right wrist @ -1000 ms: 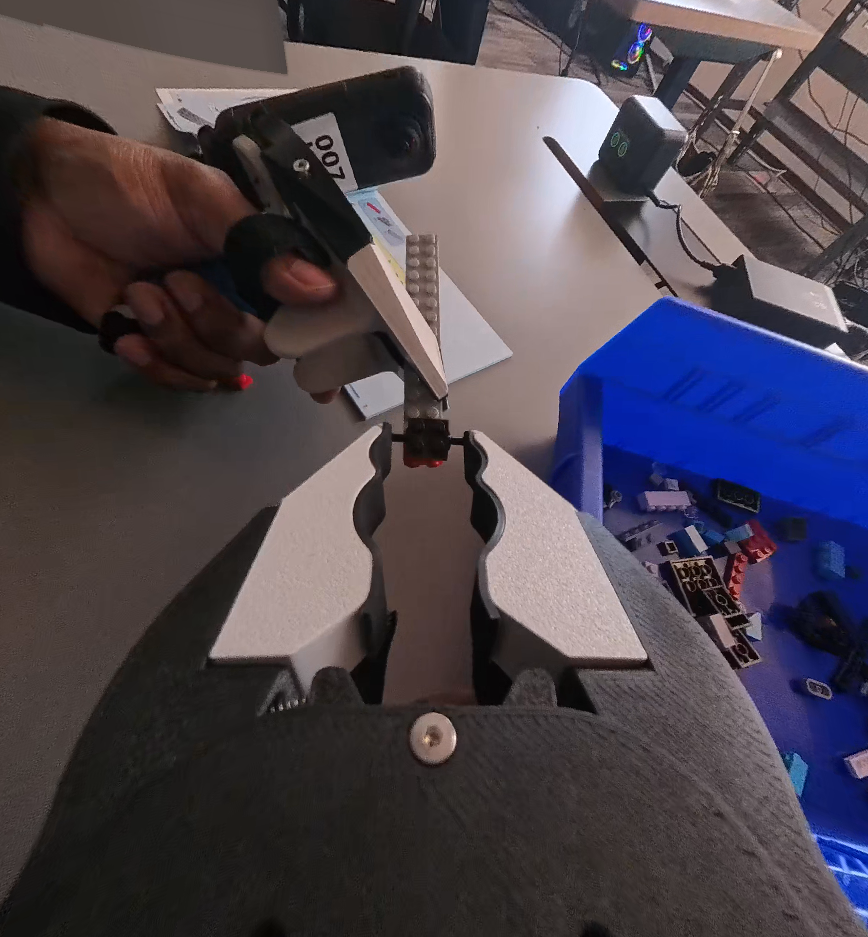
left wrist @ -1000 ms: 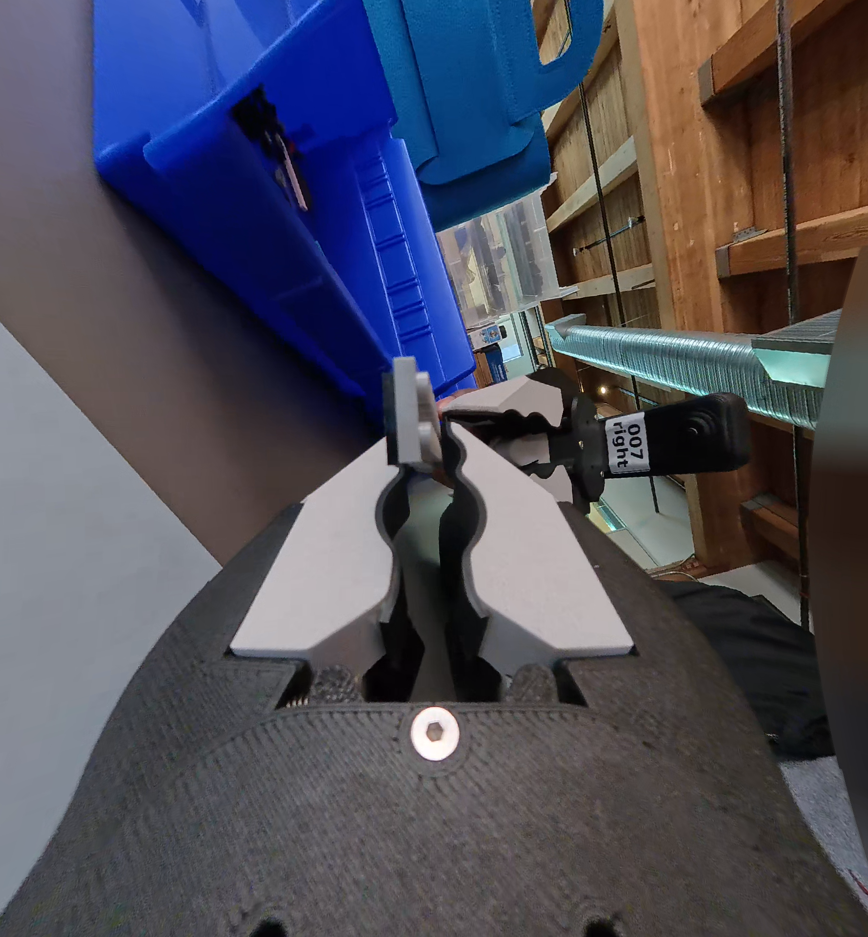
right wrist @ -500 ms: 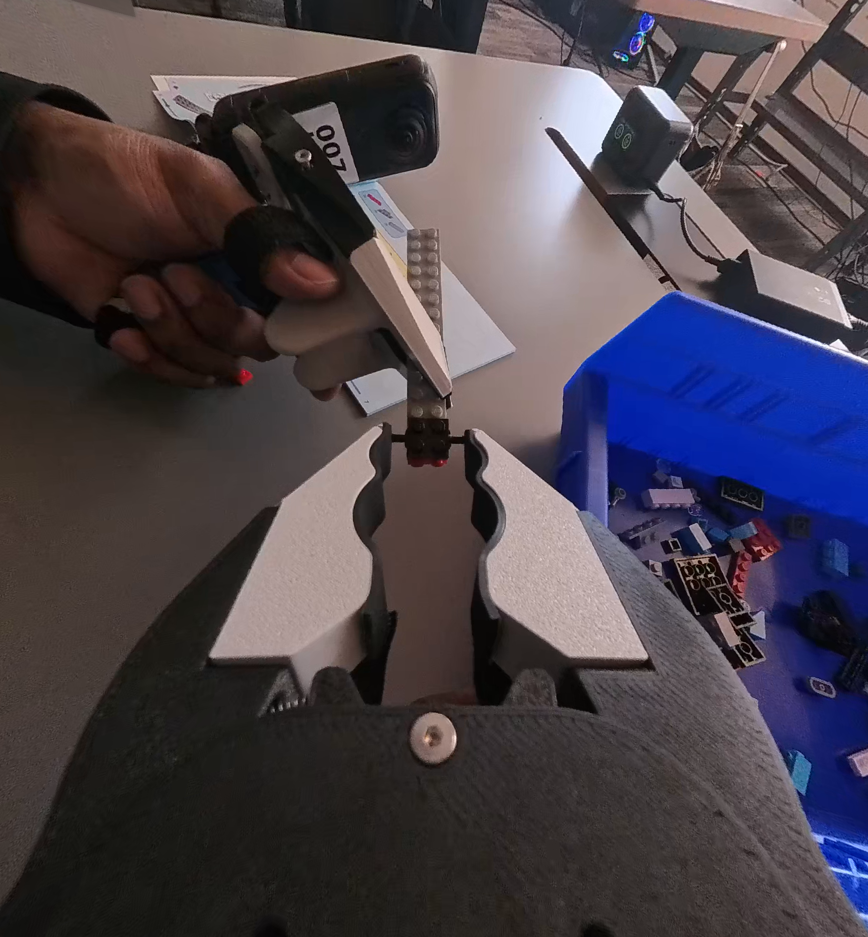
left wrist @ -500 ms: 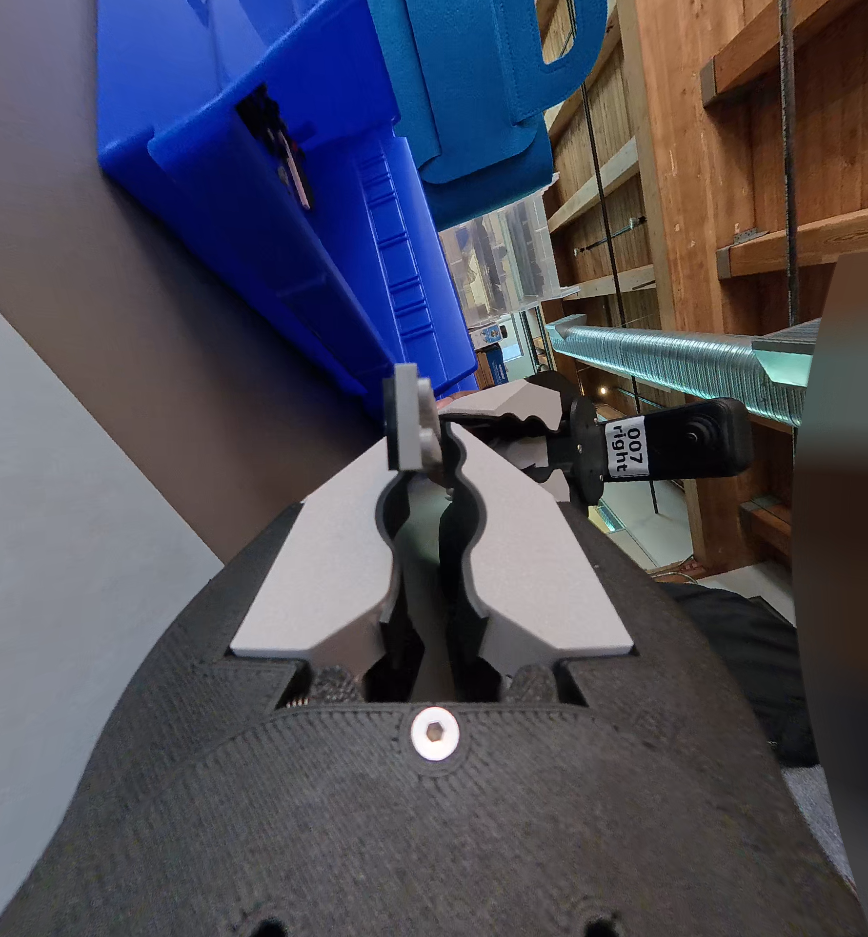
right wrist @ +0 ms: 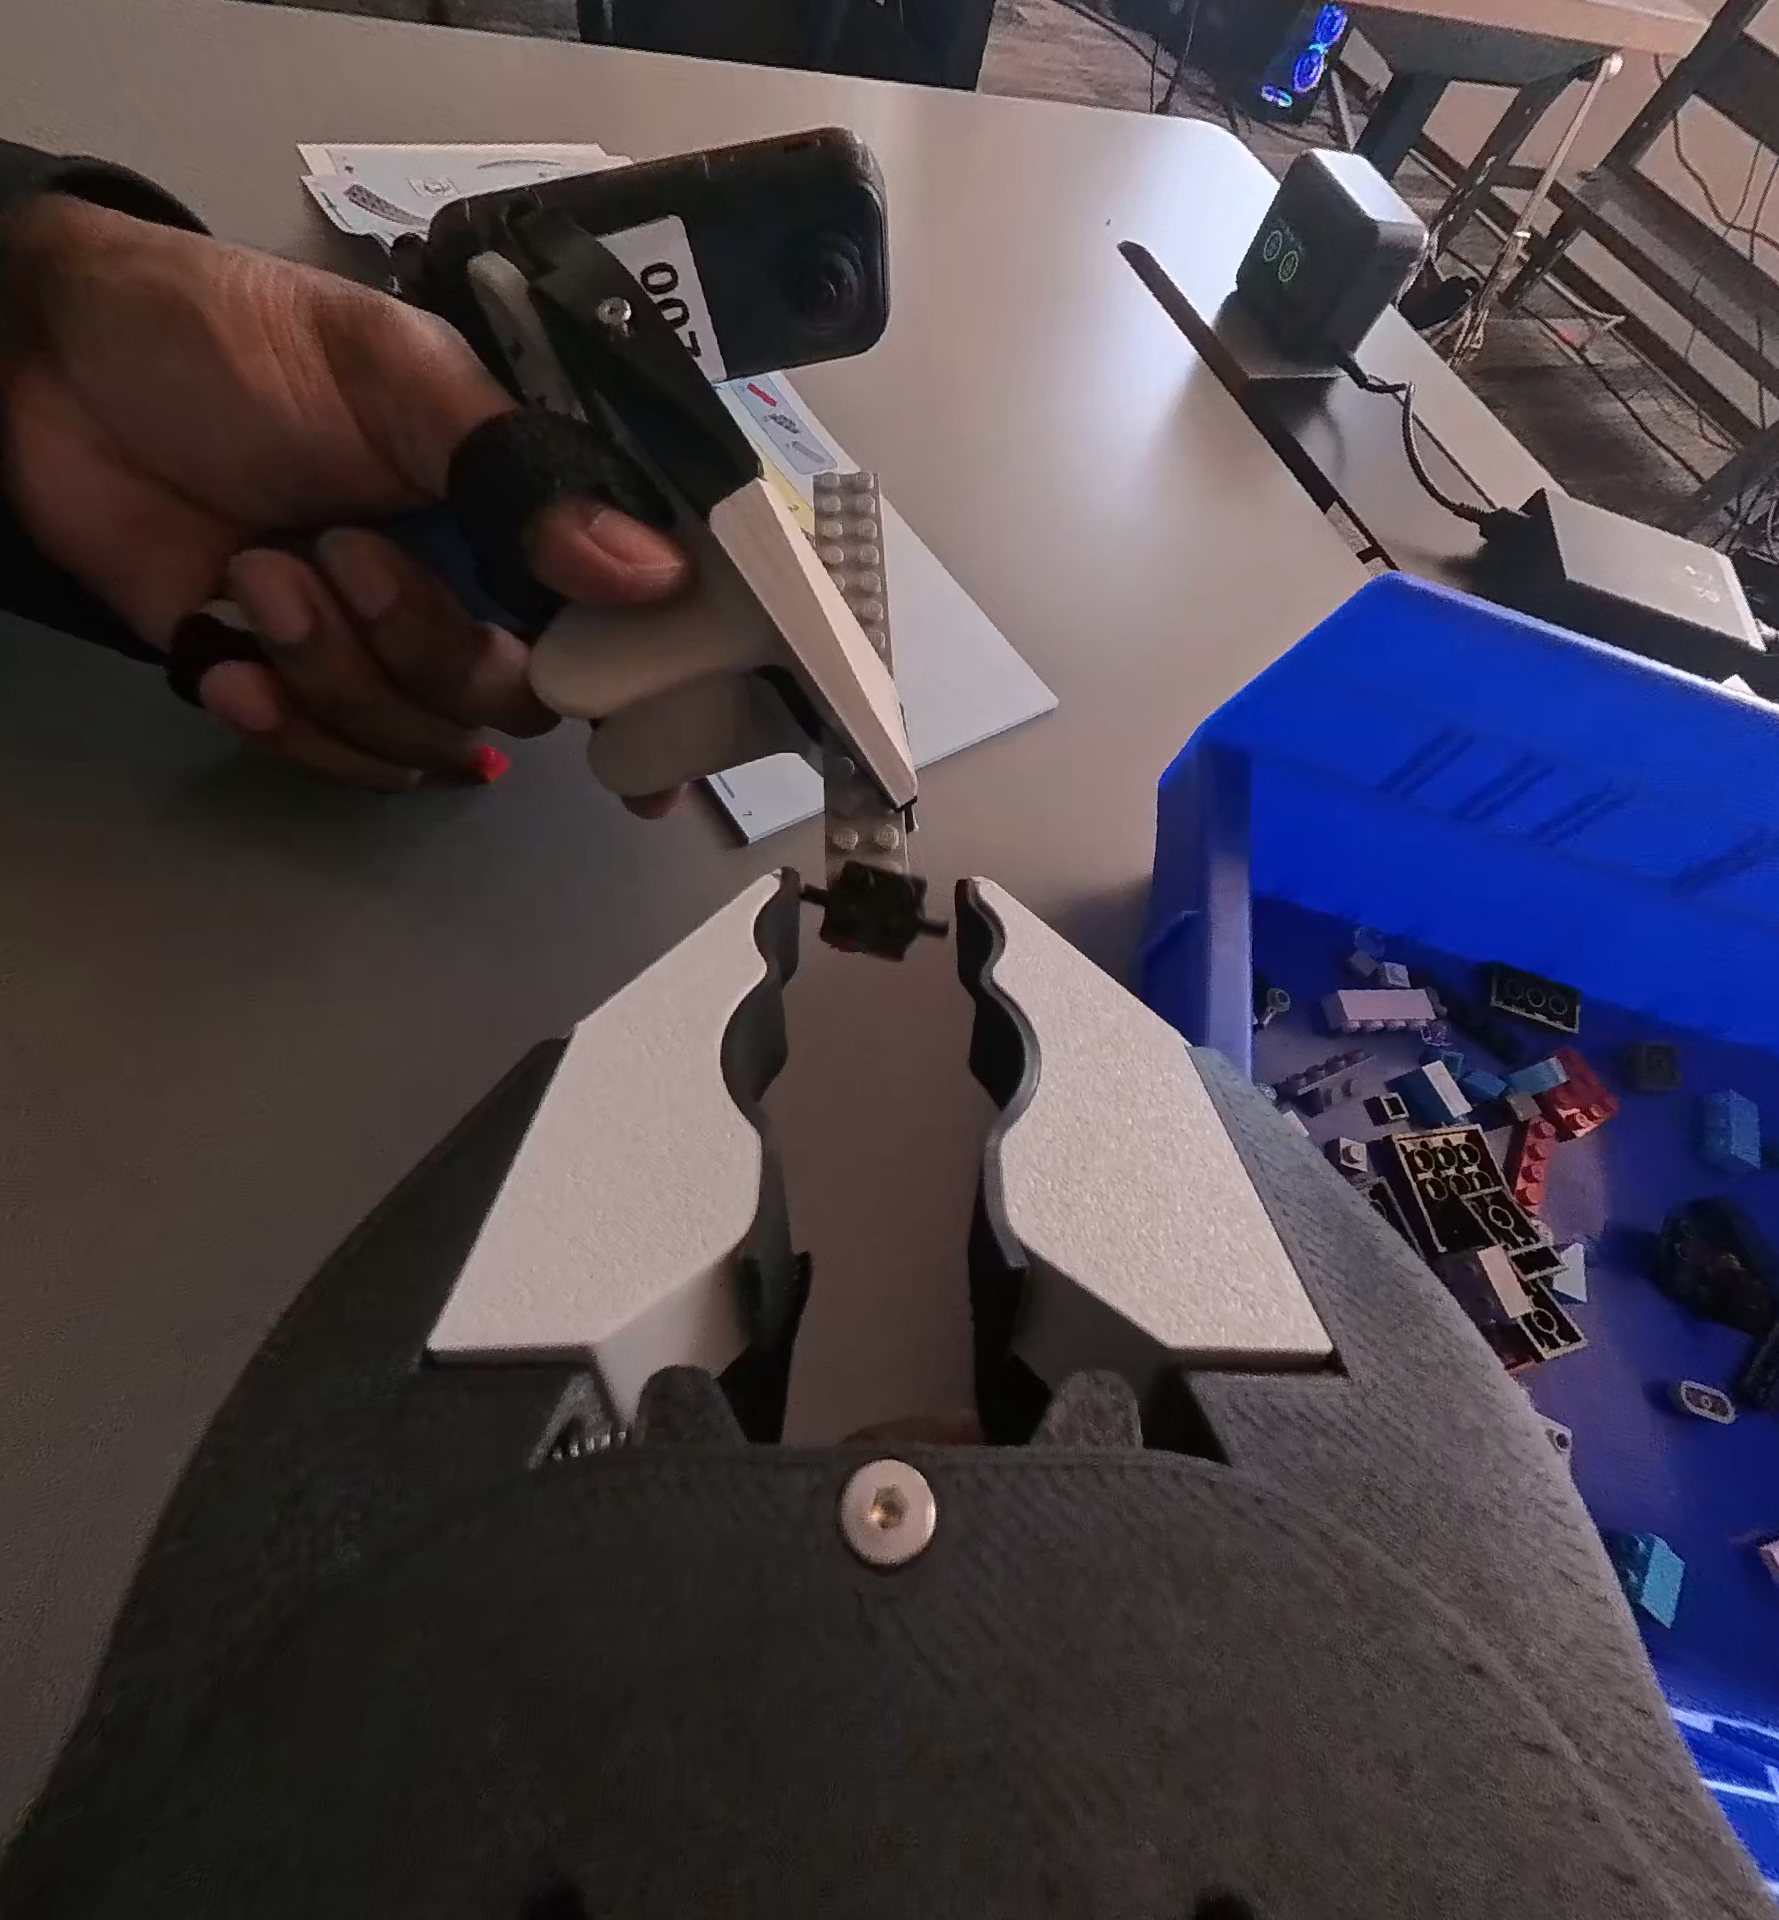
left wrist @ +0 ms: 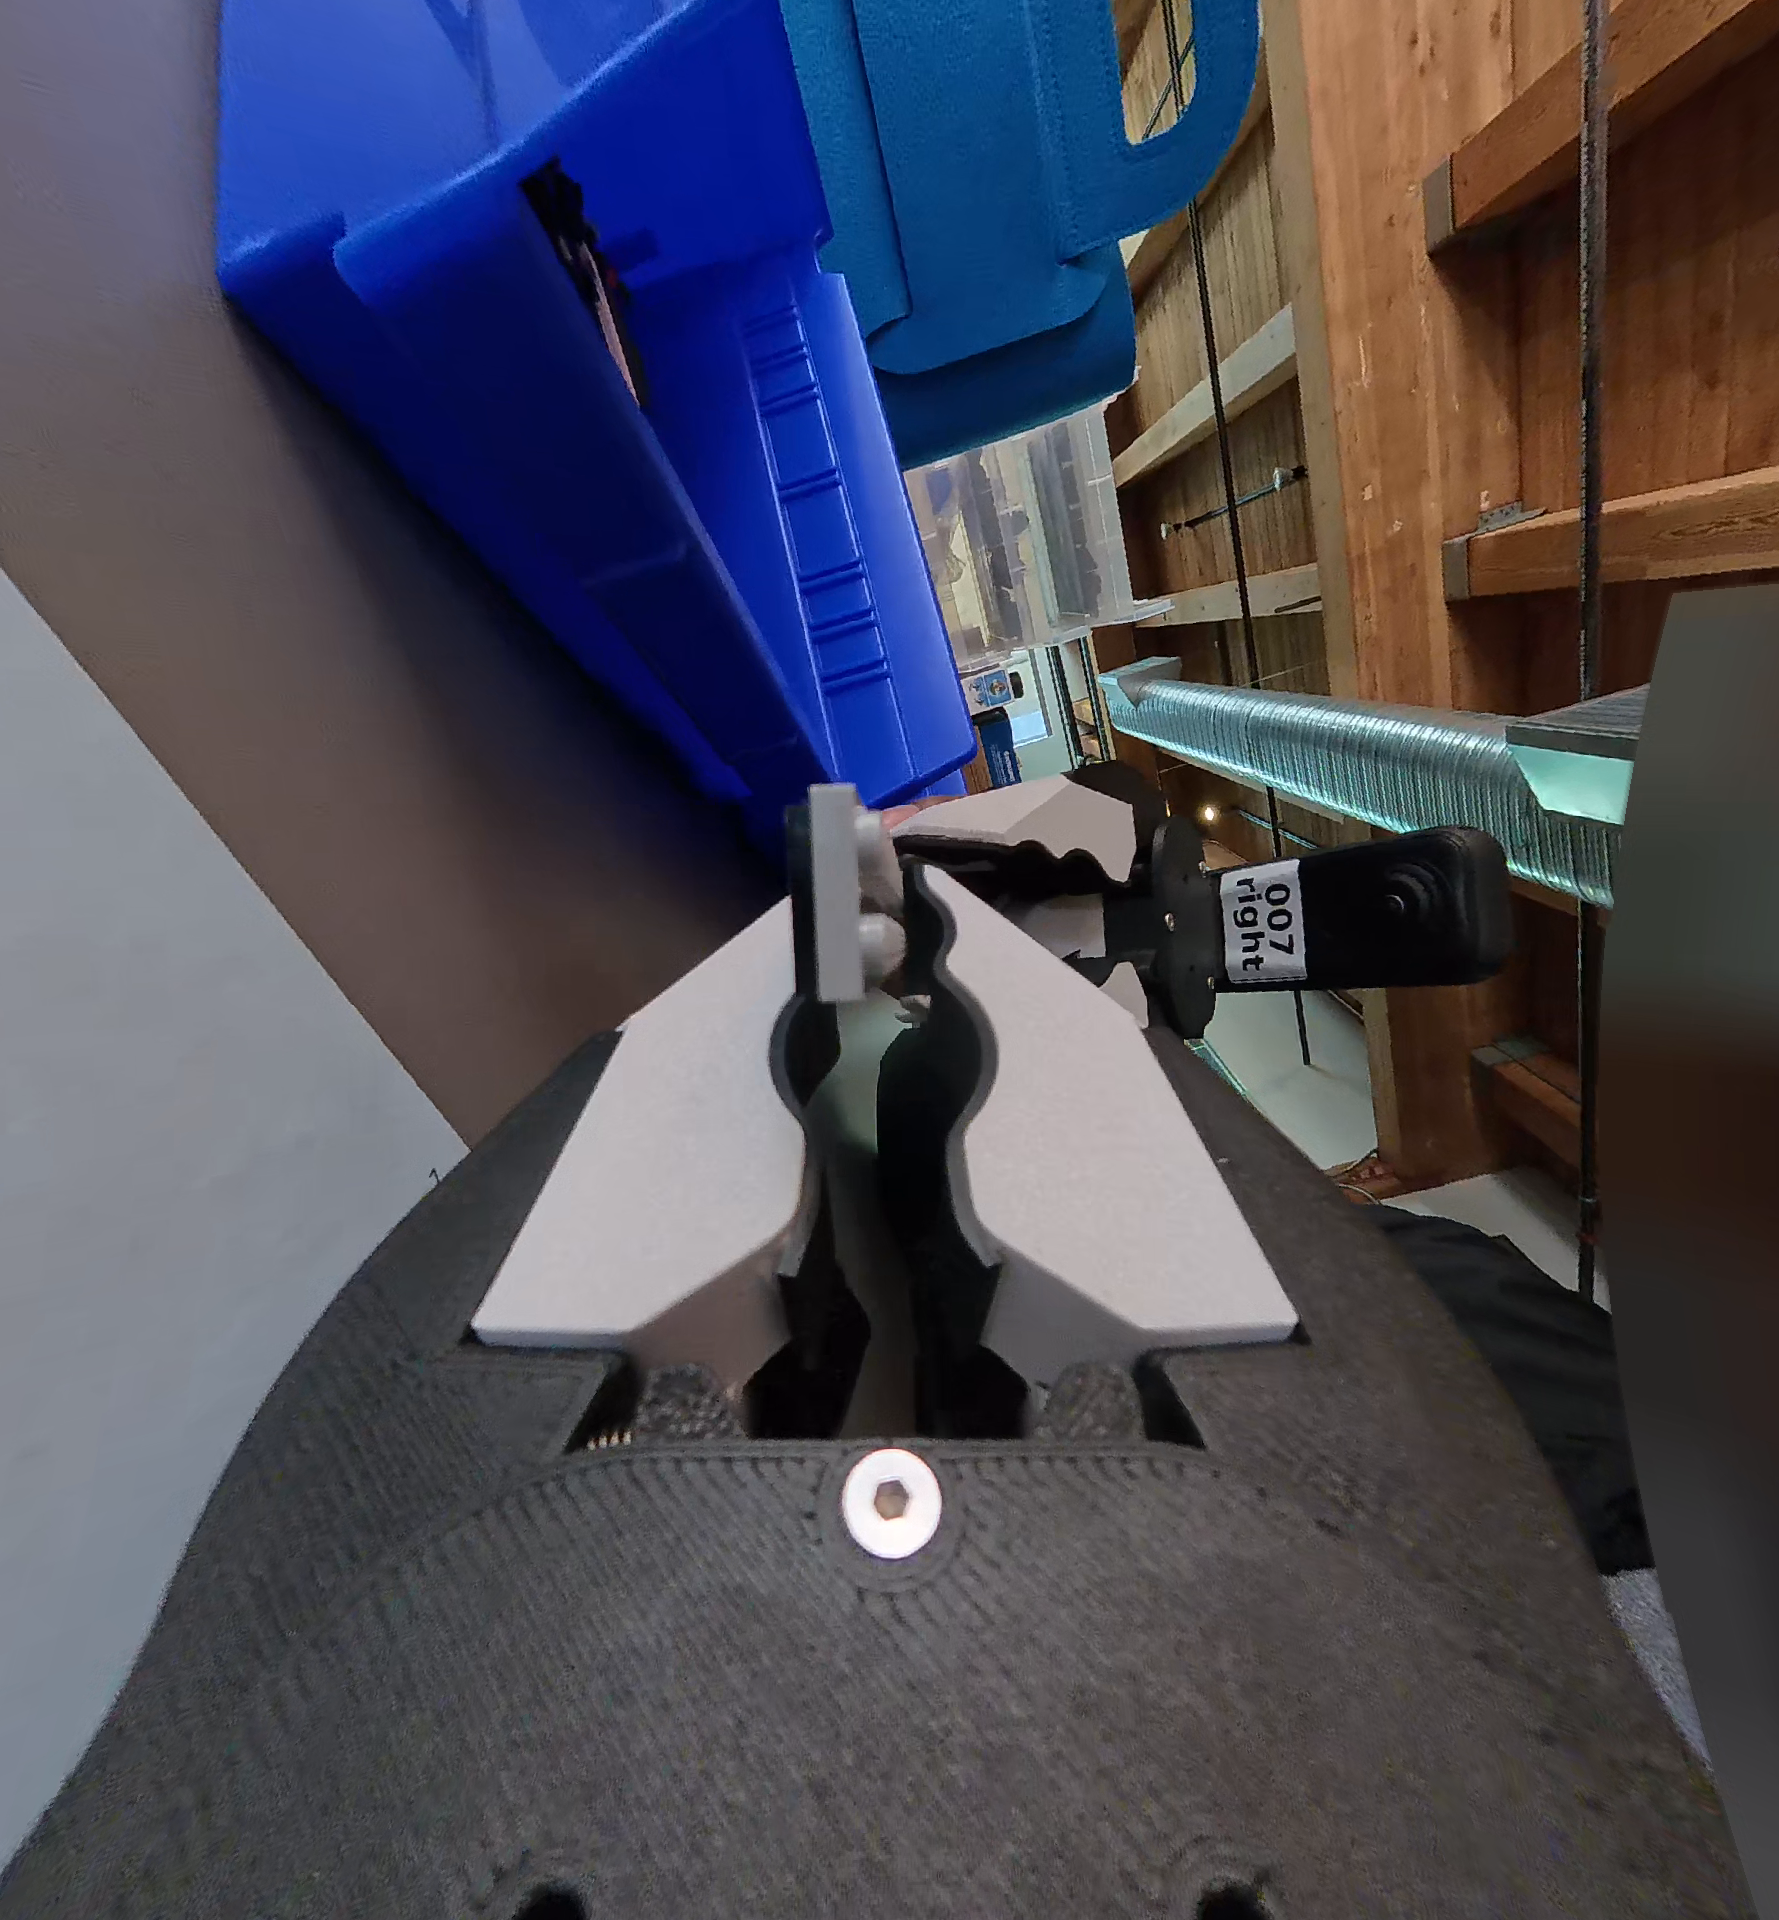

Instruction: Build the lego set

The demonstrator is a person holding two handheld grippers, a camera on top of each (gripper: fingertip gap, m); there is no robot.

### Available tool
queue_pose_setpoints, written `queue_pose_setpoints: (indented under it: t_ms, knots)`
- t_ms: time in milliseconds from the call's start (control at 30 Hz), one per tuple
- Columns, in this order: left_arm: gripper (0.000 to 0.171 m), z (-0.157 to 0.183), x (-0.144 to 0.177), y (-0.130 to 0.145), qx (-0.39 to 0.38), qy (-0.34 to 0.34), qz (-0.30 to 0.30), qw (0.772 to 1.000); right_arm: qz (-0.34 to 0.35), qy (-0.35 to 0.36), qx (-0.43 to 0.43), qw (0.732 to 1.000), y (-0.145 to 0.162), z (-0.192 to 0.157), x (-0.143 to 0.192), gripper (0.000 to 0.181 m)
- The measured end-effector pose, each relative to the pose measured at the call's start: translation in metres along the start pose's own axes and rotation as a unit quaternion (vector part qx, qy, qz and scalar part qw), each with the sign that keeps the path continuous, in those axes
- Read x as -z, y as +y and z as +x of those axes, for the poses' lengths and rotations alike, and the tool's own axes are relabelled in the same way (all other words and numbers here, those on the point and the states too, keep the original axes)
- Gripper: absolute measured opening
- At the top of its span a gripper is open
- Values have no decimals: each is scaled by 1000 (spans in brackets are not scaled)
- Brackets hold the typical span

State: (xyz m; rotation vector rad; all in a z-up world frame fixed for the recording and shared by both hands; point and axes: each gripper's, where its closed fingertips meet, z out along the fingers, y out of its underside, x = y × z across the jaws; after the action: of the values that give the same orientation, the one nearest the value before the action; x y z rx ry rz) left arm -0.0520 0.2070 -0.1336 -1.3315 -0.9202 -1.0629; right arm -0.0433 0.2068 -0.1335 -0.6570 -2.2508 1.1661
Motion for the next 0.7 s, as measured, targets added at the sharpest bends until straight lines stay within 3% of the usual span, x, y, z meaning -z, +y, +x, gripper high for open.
queue_pose_setpoints:
  t_ms: [333,700]
  knots:
    - [8,-3,0,1,-9,-13,-4,1000,-4,-8,-9,1000,3,0,1,33]
    - [8,2,3,-6,-31,-14,6,999,7,-43,-92,995,8,-1,36,33]
